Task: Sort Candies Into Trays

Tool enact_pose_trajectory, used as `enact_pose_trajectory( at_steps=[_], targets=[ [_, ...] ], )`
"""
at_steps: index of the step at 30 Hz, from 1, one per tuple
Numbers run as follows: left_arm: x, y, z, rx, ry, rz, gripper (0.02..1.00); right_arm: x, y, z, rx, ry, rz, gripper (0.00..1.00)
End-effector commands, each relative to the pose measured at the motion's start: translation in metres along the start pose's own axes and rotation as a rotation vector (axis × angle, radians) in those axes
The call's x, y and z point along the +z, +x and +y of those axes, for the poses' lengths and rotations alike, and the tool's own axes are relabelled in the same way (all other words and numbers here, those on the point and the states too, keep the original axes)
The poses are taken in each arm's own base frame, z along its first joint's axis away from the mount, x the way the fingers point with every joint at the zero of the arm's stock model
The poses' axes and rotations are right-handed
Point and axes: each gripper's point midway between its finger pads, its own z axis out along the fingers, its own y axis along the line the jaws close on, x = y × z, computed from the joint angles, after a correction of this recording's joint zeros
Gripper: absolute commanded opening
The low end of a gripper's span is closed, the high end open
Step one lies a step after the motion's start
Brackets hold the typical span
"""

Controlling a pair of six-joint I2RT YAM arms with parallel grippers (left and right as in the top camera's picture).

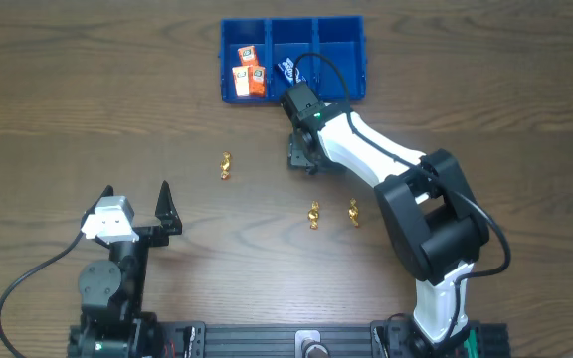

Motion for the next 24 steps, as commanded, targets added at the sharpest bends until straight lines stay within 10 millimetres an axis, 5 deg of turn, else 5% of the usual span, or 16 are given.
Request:
enact_pose_trajectory(
  at_steps=[1,4,7,11,15,17,20,24],
  targets=[
    [0.001,0.018,0.005,0.018,-0.017,0.051,0.998,0.011,0.003,-0.002,0.036,0.012,0.017,0.514],
    [0.001,0.018,0.005,0.018,-0.017,0.051,0.998,0.011,0.001,-0.001,0.037,0.007,0.010,0.301],
    [0.001,0.018,0.005,0.018,-0.017,0.051,0.998,0.000,-0.003,0.002,0.036,-0.007,-0.013,0.240],
    [0.001,0.018,0.005,0.018,-0.017,0.051,0.996,-0.072,-0.034,-0.004,0.029,0.017,-0.148,0.237],
    [0.001,0.018,0.005,0.018,-0.016,0.051,0.998,-0.155,-0.099,-0.003,-0.034,0.062,-0.289,0.268],
    [0.001,0.018,0.005,0.018,-0.017,0.051,0.996,-0.177,-0.135,0.007,-0.072,0.036,-0.365,0.292],
    [0.001,0.018,0.005,0.018,-0.017,0.051,0.996,-0.169,-0.175,0.020,-0.103,0.024,-0.420,0.301],
    [0.001,0.018,0.005,0.018,-0.017,0.051,0.998,-0.106,-0.199,0.034,-0.124,0.017,-0.401,0.301]
  ],
)
